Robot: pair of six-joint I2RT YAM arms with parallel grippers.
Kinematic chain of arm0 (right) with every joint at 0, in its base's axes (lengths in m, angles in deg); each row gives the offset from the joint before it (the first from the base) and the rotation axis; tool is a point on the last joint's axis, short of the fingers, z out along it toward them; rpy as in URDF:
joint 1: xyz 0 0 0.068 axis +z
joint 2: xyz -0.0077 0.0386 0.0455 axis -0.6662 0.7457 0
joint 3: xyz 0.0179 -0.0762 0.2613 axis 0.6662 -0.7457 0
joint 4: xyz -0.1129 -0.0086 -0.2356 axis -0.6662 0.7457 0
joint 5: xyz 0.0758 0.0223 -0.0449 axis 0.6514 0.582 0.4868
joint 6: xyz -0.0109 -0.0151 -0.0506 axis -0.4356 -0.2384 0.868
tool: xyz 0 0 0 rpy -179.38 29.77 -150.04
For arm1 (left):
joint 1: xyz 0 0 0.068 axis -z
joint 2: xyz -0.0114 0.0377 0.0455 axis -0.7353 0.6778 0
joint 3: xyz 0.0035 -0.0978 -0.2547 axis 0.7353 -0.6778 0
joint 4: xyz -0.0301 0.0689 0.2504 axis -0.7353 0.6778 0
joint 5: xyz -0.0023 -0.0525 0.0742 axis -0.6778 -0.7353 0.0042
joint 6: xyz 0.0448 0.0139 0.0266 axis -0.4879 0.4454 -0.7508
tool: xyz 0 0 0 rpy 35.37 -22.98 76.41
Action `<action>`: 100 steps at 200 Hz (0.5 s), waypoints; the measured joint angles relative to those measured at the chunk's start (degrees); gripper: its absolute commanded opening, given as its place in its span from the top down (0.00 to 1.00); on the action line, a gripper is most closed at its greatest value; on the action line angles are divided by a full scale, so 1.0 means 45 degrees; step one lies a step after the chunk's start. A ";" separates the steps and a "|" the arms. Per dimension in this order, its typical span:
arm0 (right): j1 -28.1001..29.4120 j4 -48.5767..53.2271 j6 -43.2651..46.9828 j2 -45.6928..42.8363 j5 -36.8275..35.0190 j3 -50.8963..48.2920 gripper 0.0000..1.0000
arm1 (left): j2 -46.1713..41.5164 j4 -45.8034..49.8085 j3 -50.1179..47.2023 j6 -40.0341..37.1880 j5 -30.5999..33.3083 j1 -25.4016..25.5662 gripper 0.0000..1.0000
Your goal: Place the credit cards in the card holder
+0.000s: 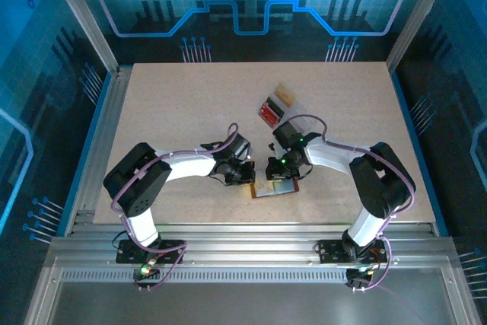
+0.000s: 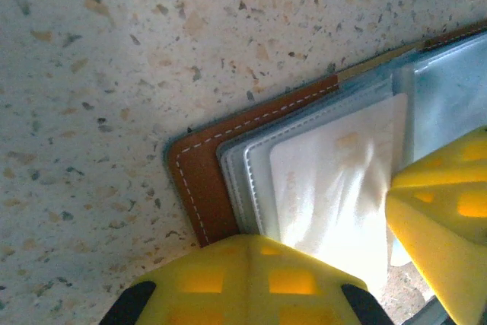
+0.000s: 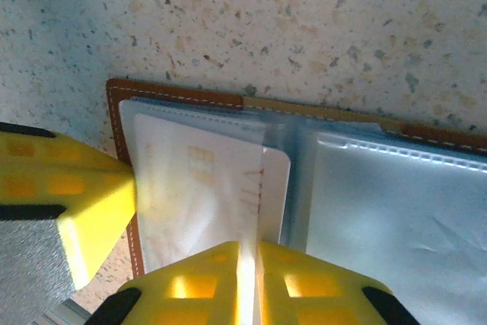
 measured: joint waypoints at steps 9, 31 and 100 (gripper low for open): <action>0.0000 -0.0015 0.0000 0.0010 0.0044 0.0005 0.87 | 0.0000 0.0000 0.0000 0.0000 0.0000 0.0000 0.98; 0.0005 -0.0102 -0.0005 0.0010 0.0272 0.0112 0.84 | 0.0010 -0.0010 -0.0005 0.0000 0.0000 0.0000 0.98; 0.0010 0.1035 0.0277 -0.0947 -0.1729 0.0481 0.72 | 0.0058 -0.0102 -0.0005 -0.0005 -0.0083 0.0000 0.98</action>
